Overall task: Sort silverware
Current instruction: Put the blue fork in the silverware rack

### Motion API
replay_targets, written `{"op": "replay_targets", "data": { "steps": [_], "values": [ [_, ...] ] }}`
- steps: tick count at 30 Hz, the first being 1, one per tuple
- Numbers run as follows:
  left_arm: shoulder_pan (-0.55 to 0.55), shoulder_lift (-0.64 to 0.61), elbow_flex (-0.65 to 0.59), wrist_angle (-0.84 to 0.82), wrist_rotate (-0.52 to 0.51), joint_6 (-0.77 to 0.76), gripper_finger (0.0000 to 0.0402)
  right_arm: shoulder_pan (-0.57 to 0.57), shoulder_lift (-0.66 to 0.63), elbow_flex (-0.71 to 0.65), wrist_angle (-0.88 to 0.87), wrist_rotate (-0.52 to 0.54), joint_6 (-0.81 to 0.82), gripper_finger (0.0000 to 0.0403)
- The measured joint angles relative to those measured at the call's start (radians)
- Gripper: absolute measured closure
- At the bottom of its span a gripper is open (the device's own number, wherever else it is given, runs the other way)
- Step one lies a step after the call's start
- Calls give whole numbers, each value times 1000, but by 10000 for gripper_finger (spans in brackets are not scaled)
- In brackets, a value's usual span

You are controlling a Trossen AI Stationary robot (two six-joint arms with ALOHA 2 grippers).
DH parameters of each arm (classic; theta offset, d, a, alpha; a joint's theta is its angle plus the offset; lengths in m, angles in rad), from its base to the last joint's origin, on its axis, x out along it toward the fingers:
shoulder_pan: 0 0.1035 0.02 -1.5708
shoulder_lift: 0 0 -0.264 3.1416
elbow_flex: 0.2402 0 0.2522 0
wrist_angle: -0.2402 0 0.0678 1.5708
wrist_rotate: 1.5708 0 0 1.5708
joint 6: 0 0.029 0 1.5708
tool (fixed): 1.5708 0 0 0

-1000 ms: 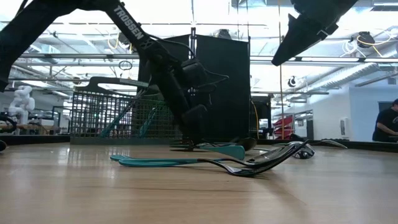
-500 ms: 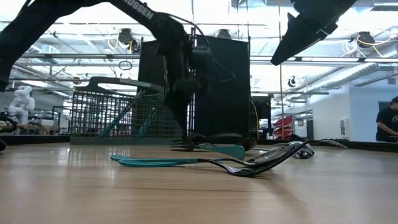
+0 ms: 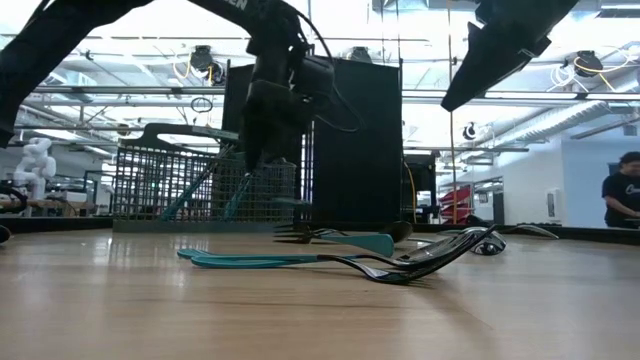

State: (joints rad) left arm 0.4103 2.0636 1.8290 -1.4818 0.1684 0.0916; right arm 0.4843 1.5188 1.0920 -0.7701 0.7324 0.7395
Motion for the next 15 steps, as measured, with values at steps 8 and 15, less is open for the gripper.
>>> {"op": "replay_targets", "data": {
  "steps": [8,15],
  "values": [
    [-22,0,0,-2,2,-4,401,0,0,0,4,-27,0,403],
    [-26,-1,1,-2,4,16,400,0,0,0,4,-32,-3,403]
  ]
}}
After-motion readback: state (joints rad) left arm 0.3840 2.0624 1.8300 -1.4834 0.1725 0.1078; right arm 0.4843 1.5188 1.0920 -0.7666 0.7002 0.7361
